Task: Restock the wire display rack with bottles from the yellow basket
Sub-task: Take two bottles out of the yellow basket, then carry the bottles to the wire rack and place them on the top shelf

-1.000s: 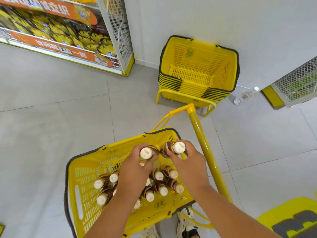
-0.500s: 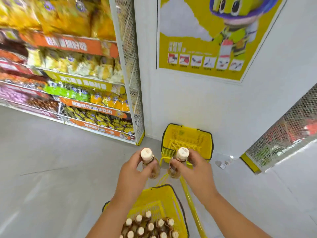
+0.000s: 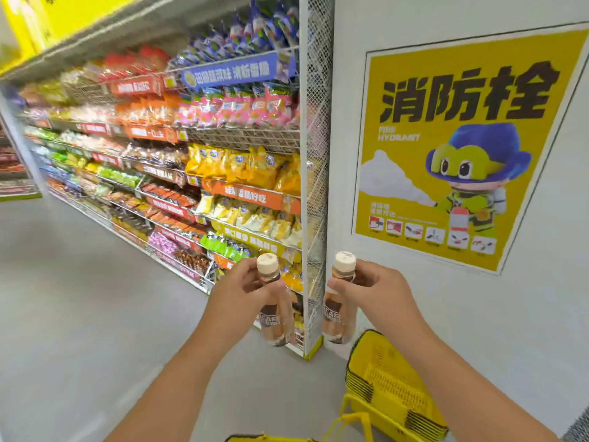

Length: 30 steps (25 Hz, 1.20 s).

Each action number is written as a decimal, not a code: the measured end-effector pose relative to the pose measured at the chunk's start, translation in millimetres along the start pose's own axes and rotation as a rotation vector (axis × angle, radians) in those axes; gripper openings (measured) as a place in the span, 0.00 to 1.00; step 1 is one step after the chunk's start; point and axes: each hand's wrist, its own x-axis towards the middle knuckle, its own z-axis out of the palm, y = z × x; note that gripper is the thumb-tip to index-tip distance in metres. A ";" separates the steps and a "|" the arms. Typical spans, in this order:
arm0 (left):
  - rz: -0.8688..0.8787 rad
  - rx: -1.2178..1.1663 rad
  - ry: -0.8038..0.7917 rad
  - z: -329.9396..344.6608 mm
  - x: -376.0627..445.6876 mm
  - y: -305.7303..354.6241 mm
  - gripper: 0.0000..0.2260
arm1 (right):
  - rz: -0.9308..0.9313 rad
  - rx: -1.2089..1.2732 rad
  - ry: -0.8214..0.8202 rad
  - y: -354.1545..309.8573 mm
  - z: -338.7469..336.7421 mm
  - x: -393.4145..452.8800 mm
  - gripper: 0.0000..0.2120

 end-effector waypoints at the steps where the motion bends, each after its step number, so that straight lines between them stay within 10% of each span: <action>1: -0.004 0.002 0.035 -6.0 -7.7 9.1 0.14 | -0.012 0.021 -0.045 -10.1 -1.1 1.0 0.12; 17: -0.170 0.228 0.748 -230.2 -209.1 82.7 0.12 | -0.214 0.244 -0.838 -180.0 212.0 -75.6 0.08; 30: -0.193 0.359 0.972 -538.4 -434.8 102.2 0.14 | -0.360 0.356 -1.109 -355.2 499.3 -287.1 0.05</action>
